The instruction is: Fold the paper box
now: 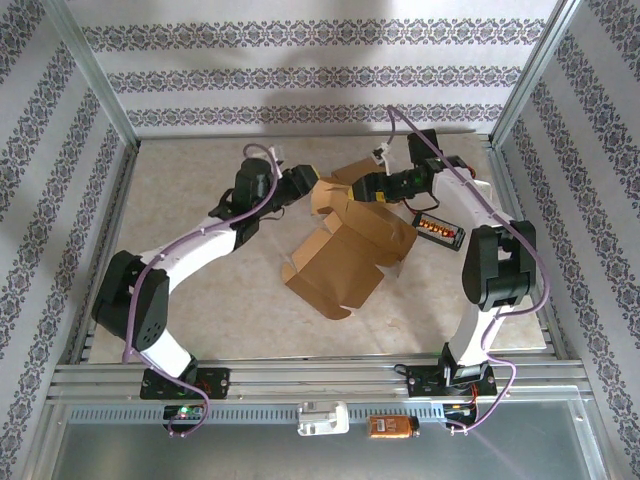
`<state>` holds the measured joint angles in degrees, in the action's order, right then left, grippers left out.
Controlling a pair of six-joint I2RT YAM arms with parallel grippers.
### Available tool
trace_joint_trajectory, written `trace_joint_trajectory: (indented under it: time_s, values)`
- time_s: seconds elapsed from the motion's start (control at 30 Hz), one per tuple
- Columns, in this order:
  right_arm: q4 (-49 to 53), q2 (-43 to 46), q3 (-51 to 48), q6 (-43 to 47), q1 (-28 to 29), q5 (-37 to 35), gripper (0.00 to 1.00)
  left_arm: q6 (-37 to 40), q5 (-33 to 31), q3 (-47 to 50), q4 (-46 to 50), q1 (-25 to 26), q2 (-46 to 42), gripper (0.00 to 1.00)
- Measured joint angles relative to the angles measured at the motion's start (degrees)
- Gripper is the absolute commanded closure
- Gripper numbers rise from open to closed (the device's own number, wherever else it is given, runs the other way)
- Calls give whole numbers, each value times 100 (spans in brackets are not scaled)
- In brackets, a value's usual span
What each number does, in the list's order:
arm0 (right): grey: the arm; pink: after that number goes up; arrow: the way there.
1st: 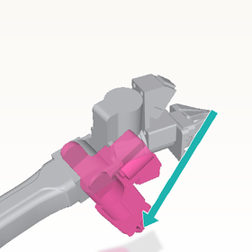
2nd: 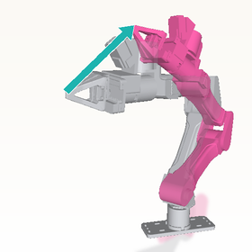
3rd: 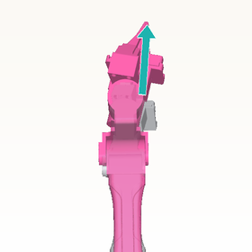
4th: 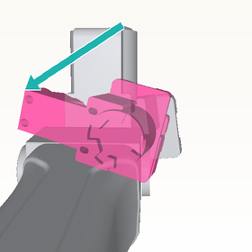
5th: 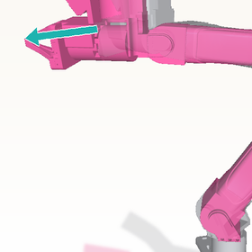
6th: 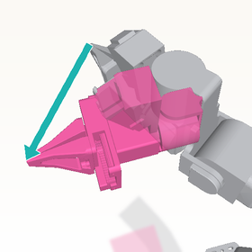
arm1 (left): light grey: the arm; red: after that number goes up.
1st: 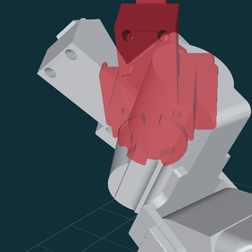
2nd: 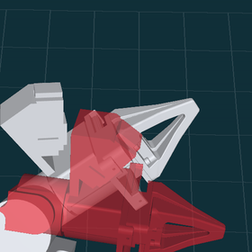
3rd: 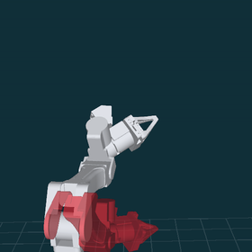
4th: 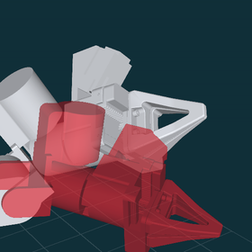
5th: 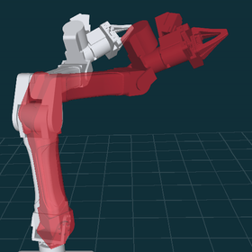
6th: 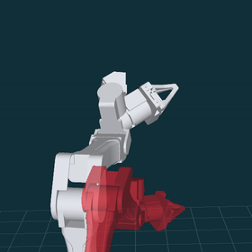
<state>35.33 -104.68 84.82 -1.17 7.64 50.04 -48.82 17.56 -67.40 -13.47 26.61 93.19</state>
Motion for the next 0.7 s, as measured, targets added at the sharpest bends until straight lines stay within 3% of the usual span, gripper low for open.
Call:
trace_joint_trajectory:
  time_s: [0.1, 0.27, 0.5, 0.7]
  values:
    - [-133, 2, -210, -70, -87, 17, 24, 1145, 15, -914, 1161, 0, 409, 85]
    - [-216, 2, -376, -129, -114, 59, 31, 2243, 197, -2065, 2640, 0, 1342, 91]
    - [-345, 2, -514, -144, -114, 103, 34, 2352, 669, -2151, 3128, 0, 1941, 91]
    - [-350, 2, -562, -125, -101, 92, 35, 2317, 872, -2144, 3110, 0, 1958, 92]
